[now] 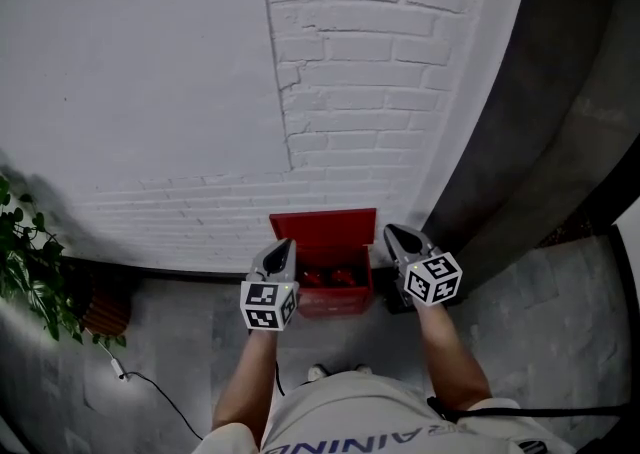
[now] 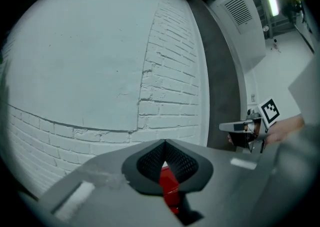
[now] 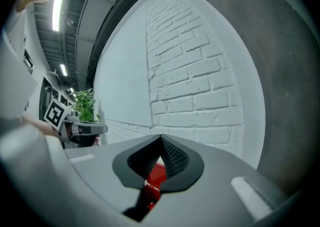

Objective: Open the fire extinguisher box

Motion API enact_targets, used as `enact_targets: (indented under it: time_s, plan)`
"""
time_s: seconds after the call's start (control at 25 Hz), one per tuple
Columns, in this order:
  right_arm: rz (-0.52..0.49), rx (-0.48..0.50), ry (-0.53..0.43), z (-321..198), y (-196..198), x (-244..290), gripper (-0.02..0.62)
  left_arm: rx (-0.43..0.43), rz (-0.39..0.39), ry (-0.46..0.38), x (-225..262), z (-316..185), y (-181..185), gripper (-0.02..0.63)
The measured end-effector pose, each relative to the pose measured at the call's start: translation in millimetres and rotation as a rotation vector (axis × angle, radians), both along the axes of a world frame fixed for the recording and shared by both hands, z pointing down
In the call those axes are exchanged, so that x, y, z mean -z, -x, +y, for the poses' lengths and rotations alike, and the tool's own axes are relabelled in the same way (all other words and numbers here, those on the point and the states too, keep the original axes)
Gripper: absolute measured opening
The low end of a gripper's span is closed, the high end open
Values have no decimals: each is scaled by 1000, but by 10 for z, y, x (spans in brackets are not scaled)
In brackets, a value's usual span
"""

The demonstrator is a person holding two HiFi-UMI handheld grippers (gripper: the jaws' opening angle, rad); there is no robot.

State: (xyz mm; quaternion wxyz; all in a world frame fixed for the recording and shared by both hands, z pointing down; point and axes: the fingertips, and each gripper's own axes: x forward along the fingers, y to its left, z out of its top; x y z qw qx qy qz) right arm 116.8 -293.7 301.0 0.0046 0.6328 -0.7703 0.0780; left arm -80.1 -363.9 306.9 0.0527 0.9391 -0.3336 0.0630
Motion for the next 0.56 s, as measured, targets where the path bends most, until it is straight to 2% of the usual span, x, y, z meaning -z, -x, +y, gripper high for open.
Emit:
enact_targets:
  time_s: [0.56]
  plan:
    - [13,-11,8,64,-188,6,5,-18,6,6,24,15,-193,6]
